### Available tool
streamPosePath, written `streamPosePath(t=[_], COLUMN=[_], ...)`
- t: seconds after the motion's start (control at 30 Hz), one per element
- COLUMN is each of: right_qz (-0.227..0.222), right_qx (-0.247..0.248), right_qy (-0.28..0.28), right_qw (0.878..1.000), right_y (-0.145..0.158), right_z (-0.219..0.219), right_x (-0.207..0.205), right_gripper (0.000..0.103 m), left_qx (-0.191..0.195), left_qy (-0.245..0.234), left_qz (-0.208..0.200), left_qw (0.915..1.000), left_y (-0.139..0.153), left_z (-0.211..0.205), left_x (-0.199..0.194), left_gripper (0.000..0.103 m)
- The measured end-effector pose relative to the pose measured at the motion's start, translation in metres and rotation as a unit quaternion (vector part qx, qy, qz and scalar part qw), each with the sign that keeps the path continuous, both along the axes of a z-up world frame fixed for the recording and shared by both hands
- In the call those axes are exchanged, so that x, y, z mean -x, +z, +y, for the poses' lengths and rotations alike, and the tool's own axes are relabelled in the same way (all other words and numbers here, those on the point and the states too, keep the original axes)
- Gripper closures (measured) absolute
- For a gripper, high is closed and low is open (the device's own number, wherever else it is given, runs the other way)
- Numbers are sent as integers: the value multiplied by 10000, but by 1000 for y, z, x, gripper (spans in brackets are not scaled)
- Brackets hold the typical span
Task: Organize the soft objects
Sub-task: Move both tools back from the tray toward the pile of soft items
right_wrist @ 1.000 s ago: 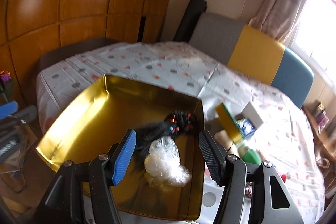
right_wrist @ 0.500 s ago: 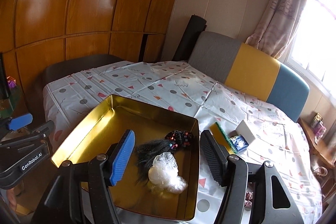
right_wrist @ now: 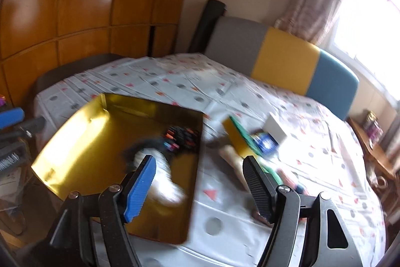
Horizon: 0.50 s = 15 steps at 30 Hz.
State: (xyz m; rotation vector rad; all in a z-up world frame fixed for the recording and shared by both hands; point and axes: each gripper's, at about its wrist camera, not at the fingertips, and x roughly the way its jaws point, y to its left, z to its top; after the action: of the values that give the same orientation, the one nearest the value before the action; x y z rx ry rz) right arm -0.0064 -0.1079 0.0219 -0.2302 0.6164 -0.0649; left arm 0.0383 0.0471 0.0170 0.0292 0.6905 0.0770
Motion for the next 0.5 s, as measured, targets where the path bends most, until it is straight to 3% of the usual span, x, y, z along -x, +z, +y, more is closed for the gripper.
streamPosePath(t=[0.5], right_qz=[199], right_qx=[-294], right_qy=[-1482], right_qw=[9883], right_y=[-10], right_z=[-151], right_x=[23], right_gripper=[28], left_qx=[-400], left_qy=[-1016], left_qz=[34], left_qw=[9940], left_y=[1], left_z=[-77], left_x=[-6], left_gripper=[49])
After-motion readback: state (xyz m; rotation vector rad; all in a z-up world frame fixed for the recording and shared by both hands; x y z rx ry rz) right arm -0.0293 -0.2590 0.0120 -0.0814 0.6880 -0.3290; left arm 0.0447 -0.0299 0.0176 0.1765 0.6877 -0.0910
